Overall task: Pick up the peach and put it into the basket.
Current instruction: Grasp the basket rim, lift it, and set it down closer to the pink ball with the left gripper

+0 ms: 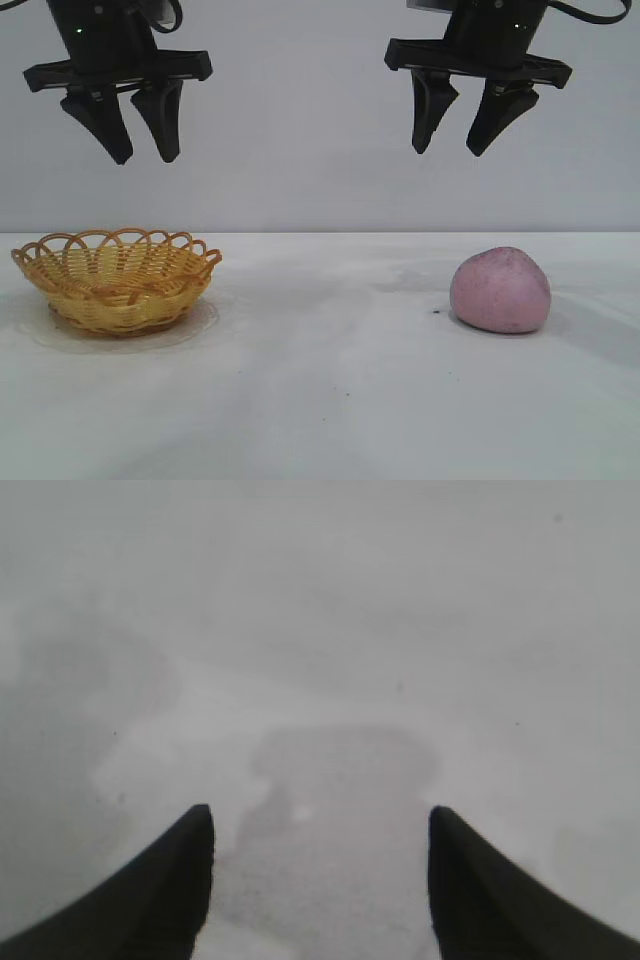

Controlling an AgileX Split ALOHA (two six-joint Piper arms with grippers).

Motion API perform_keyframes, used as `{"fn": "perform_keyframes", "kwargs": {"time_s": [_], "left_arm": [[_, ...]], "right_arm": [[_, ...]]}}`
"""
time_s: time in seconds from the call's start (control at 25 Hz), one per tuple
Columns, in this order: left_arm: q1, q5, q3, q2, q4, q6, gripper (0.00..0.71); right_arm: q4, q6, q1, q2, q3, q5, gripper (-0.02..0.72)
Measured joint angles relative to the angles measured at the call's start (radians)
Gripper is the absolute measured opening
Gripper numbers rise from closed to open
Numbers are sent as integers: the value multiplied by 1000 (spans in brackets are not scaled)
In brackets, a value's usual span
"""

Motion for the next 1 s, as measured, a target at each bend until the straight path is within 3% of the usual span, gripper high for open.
{"fn": "perform_keyframes", "kwargs": {"time_s": [0.28, 0.48, 0.84, 1.0], "left_arm": [[0, 2, 0, 0, 0, 0, 330], [4, 80, 0, 0, 0, 114, 330], [157, 268, 0, 36, -200, 501, 330], [174, 287, 0, 89, -211, 553, 330]], "right_arm": [[0, 0, 0, 0, 0, 0, 401], [0, 0, 0, 0, 0, 7, 401], [0, -23, 0, 0, 0, 21, 401], [0, -24, 0, 0, 0, 22, 401]]}}
